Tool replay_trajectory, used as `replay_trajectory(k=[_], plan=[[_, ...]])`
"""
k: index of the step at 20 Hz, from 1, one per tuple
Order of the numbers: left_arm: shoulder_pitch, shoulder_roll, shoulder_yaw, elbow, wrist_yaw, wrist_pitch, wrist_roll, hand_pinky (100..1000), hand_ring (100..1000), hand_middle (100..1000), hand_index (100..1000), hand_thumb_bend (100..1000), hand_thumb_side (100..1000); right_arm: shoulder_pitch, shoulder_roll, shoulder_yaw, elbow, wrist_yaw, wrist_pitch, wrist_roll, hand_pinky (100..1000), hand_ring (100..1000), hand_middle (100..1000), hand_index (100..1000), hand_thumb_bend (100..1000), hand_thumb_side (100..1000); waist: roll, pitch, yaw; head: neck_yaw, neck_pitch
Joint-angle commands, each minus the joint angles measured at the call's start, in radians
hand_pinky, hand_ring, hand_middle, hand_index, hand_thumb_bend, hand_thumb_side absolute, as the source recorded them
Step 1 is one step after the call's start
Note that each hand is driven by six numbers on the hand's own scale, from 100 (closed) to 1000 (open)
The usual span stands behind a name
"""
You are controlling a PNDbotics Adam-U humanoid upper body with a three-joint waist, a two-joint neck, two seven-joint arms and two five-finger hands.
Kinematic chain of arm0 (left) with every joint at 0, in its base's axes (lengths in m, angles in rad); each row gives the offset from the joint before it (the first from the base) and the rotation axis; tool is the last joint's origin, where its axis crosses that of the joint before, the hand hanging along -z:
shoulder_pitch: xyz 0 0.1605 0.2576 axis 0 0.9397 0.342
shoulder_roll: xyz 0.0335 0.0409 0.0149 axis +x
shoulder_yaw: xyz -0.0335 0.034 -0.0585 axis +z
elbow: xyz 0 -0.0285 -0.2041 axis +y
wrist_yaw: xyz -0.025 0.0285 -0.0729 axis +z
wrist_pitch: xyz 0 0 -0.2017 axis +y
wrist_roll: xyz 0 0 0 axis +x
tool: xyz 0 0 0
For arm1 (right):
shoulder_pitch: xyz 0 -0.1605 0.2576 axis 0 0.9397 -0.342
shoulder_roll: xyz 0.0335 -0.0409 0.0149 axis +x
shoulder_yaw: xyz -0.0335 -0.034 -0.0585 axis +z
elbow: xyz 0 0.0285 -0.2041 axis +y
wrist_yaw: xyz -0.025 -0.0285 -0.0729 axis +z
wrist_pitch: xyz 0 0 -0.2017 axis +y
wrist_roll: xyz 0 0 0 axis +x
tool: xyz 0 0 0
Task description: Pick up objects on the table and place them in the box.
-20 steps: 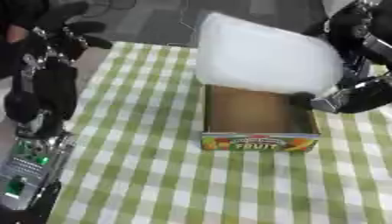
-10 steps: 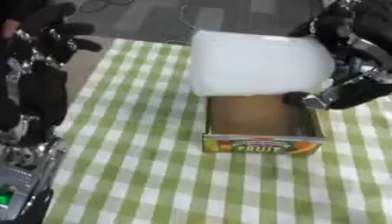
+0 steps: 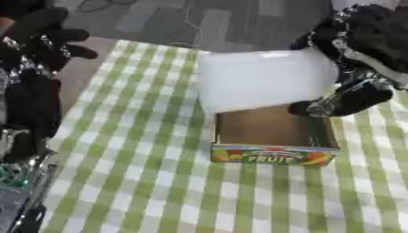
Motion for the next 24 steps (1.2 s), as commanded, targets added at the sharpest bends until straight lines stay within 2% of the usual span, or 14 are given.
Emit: replay_trajectory(k=[1, 20, 22, 23, 24], plan=[[-0.014, 0.017, 0.001, -0.018, 0.004, -0.002, -0.003, 598, 739, 793, 876, 597, 913, -0.020, -0.027, -0.017, 0.010, 0.050, -0.015, -0.010, 100, 100, 263, 298, 601, 531, 0.002, -0.010, 0.001, -0.018, -0.016], [-0.016, 0.019, -0.002, -0.018, 0.001, -0.004, -0.006, 596, 739, 793, 876, 599, 914, -0.014, -0.021, -0.012, 0.050, 0.120, -0.060, -0.026, 100, 100, 273, 299, 604, 542, 0.001, -0.005, 0.008, -0.027, -0.022], [-0.017, 0.019, -0.003, -0.018, 0.002, -0.004, -0.007, 596, 739, 793, 876, 599, 914, -0.013, -0.021, -0.015, 0.058, 0.133, -0.066, -0.027, 100, 100, 278, 301, 599, 556, 0.000, -0.003, 0.010, -0.029, -0.022], [-0.018, 0.019, -0.003, -0.018, 0.002, -0.004, -0.008, 596, 739, 793, 876, 600, 914, -0.013, -0.022, -0.016, 0.061, 0.141, -0.070, -0.028, 100, 100, 290, 308, 581, 593, -0.001, -0.002, 0.010, -0.030, -0.022], [-0.018, 0.019, -0.003, -0.018, 0.002, -0.005, -0.008, 596, 739, 793, 876, 600, 914, -0.013, -0.022, -0.017, 0.064, 0.150, -0.074, -0.029, 100, 100, 286, 305, 587, 581, -0.001, -0.002, 0.011, -0.030, -0.023]])
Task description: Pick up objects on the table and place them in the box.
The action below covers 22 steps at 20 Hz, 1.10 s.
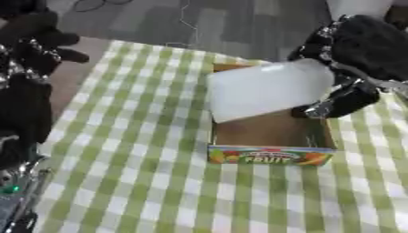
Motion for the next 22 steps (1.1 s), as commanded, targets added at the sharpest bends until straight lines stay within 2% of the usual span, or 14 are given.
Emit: replay_trajectory(k=[1, 2, 3, 4, 5, 6, 7, 8, 11, 12, 13, 16, 22], plan=[[-0.015, 0.020, 0.000, -0.018, 0.003, -0.002, -0.005, 595, 738, 792, 876, 600, 914, -0.014, -0.025, -0.017, -0.004, 0.036, -0.017, -0.006, 100, 256, 434, 400, 550, 773, 0.002, -0.011, 0.001, -0.013, -0.015], [-0.015, 0.020, 0.000, -0.018, 0.003, -0.002, -0.006, 595, 738, 792, 876, 600, 914, -0.014, -0.028, -0.017, -0.008, 0.061, -0.027, -0.010, 100, 369, 514, 461, 583, 832, 0.001, -0.010, 0.000, -0.013, -0.015], [-0.015, 0.020, 0.000, -0.018, 0.003, -0.002, -0.006, 595, 738, 792, 876, 600, 914, -0.013, -0.029, -0.018, -0.007, 0.093, -0.036, -0.007, 239, 466, 604, 524, 612, 892, 0.001, -0.009, 0.000, -0.013, -0.016], [-0.016, 0.019, -0.001, -0.018, 0.003, -0.002, -0.007, 595, 738, 792, 876, 600, 914, -0.012, -0.028, -0.018, -0.006, 0.122, -0.042, -0.004, 272, 481, 619, 532, 616, 900, 0.000, -0.008, 0.000, -0.013, -0.017], [-0.016, 0.019, -0.001, -0.018, 0.003, -0.002, -0.008, 595, 738, 792, 876, 600, 914, -0.012, -0.026, -0.019, -0.002, 0.150, -0.045, 0.001, 555, 612, 739, 592, 643, 946, 0.000, -0.007, 0.000, -0.014, -0.018], [-0.017, 0.019, -0.002, -0.018, 0.004, -0.002, -0.009, 594, 738, 792, 877, 600, 914, -0.011, -0.024, -0.019, 0.002, 0.175, -0.047, 0.005, 671, 687, 788, 621, 656, 966, -0.001, -0.006, 0.001, -0.015, -0.018], [-0.017, 0.019, -0.003, -0.018, 0.004, -0.003, -0.010, 594, 738, 792, 877, 600, 914, -0.010, -0.022, -0.019, 0.006, 0.192, -0.047, 0.007, 733, 727, 814, 641, 666, 980, -0.001, -0.006, 0.001, -0.017, -0.019], [-0.016, 0.019, -0.004, -0.018, 0.005, -0.003, -0.011, 593, 738, 792, 877, 601, 914, -0.009, -0.019, -0.019, 0.009, 0.206, -0.048, 0.007, 833, 788, 858, 670, 682, 1000, -0.001, -0.005, 0.001, -0.021, -0.021], [-0.016, 0.019, -0.007, -0.018, 0.006, -0.003, -0.015, 593, 738, 792, 877, 601, 914, -0.007, -0.014, -0.018, 0.011, 0.230, -0.059, -0.009, 955, 850, 914, 707, 720, 1000, -0.002, -0.003, 0.001, -0.027, -0.026], [-0.016, 0.019, -0.007, -0.018, 0.006, -0.003, -0.016, 593, 738, 792, 877, 601, 914, -0.006, -0.014, -0.018, 0.012, 0.235, -0.064, -0.016, 955, 850, 914, 707, 720, 1000, -0.003, -0.003, 0.001, -0.028, -0.027], [-0.016, 0.019, -0.006, -0.018, 0.007, -0.003, -0.016, 593, 738, 792, 877, 601, 914, -0.006, -0.015, -0.018, 0.012, 0.239, -0.069, -0.023, 992, 872, 937, 727, 753, 1000, -0.003, -0.003, 0.001, -0.027, -0.027], [-0.015, 0.020, -0.006, -0.018, 0.007, -0.004, -0.016, 593, 738, 792, 877, 601, 914, -0.006, -0.017, -0.019, 0.012, 0.244, -0.081, -0.042, 998, 871, 940, 745, 790, 1000, -0.004, -0.004, 0.001, -0.024, -0.027], [-0.015, 0.021, -0.004, -0.018, 0.007, -0.004, -0.016, 594, 738, 792, 877, 601, 914, 0.001, -0.015, -0.022, 0.018, 0.237, -0.083, -0.061, 984, 862, 928, 761, 786, 1000, -0.006, -0.005, -0.001, -0.020, -0.029]])
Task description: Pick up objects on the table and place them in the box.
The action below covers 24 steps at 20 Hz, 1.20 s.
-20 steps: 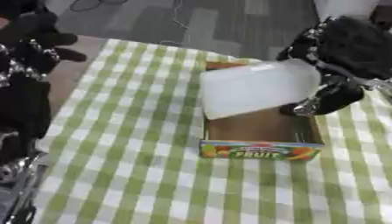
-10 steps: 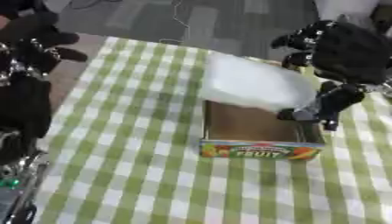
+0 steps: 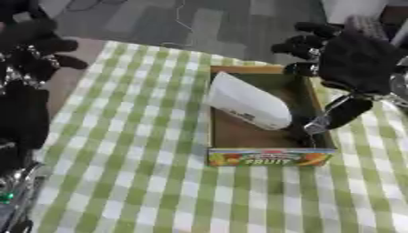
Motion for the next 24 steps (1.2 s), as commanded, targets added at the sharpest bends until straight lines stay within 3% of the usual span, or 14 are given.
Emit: replay_trajectory(k=[1, 4, 7, 8, 10, 13, 17, 24], plan=[[-0.010, 0.022, 0.005, -0.018, 0.006, -0.002, -0.002, 594, 739, 792, 877, 600, 914, -0.004, -0.014, -0.021, -0.002, -0.011, 0.003, -0.012, 981, 861, 924, 762, 776, 1000, 0.003, -0.014, -0.002, -0.001, -0.019], [-0.010, 0.024, 0.007, -0.018, 0.004, -0.003, 0.000, 595, 739, 792, 877, 600, 914, 0.012, -0.010, -0.024, 0.006, -0.032, 0.013, -0.015, 976, 860, 922, 764, 765, 1000, 0.003, -0.014, -0.007, 0.006, -0.023], [-0.009, 0.029, 0.011, -0.018, 0.001, -0.002, 0.003, 596, 739, 792, 876, 600, 915, 0.032, -0.009, -0.027, 0.013, -0.084, 0.031, -0.024, 893, 834, 889, 776, 718, 1000, 0.002, -0.016, -0.020, 0.008, -0.037], [-0.007, 0.032, 0.013, -0.018, -0.001, -0.003, 0.004, 596, 739, 792, 876, 600, 915, 0.040, -0.012, -0.027, 0.007, -0.116, 0.038, -0.031, 904, 837, 891, 776, 718, 1000, 0.001, -0.017, -0.027, 0.007, -0.045], [-0.004, 0.038, 0.014, -0.018, -0.003, -0.002, 0.007, 596, 740, 792, 876, 599, 915, 0.053, -0.022, -0.025, -0.021, -0.187, 0.051, -0.044, 799, 812, 863, 781, 718, 1000, -0.001, -0.021, -0.043, 0.005, -0.060], [0.003, 0.047, 0.016, -0.018, -0.007, 0.000, 0.009, 598, 741, 793, 876, 598, 916, 0.079, -0.052, -0.020, -0.105, -0.355, 0.085, -0.058, 708, 786, 830, 787, 693, 1000, -0.003, -0.030, -0.073, 0.011, -0.073], [0.012, 0.052, 0.020, -0.018, -0.014, 0.002, 0.015, 602, 742, 794, 875, 597, 917, 0.113, -0.061, -0.031, -0.195, -0.609, 0.172, -0.040, 559, 740, 778, 803, 667, 1000, -0.001, -0.044, -0.108, 0.004, -0.089], [0.043, 0.070, 0.028, -0.018, -0.020, 0.005, 0.026, 610, 743, 795, 873, 596, 917, 0.188, -0.134, -0.098, -0.355, -1.017, 0.288, -0.097, 435, 655, 710, 789, 601, 978, -0.001, -0.098, -0.163, -0.015, -0.109]])
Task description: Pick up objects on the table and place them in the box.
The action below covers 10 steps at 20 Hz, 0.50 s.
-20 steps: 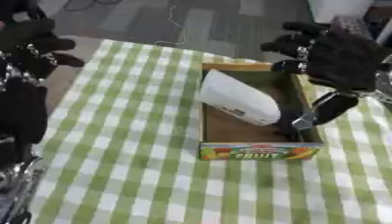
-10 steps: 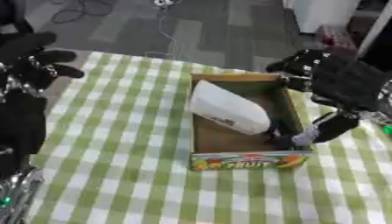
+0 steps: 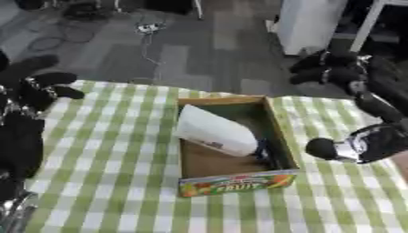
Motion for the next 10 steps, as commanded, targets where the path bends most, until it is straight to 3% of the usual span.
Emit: replay_trajectory(k=[1, 6, 10], plan=[[0.007, 0.036, 0.016, -0.018, -0.009, 0.002, 0.008, 611, 743, 795, 873, 595, 918, 0.021, -0.071, -0.055, -0.057, -0.190, 0.026, -0.046, 426, 642, 697, 789, 584, 971, 0.002, -0.030, -0.011, -0.011, -0.016], [0.021, 0.061, 0.034, -0.018, -0.007, -0.014, 0.025, 625, 744, 797, 867, 592, 921, 0.099, -0.090, -0.137, -0.062, -0.447, 0.030, -0.128, 367, 591, 632, 793, 560, 910, 0.007, -0.067, -0.039, -0.009, -0.010], [0.041, 0.079, 0.043, -0.018, -0.018, -0.019, 0.035, 628, 745, 798, 866, 590, 921, 0.189, -0.070, -0.207, -0.062, -0.629, -0.060, -0.205, 353, 578, 610, 784, 560, 861, 0.014, -0.093, -0.051, -0.003, -0.014]])
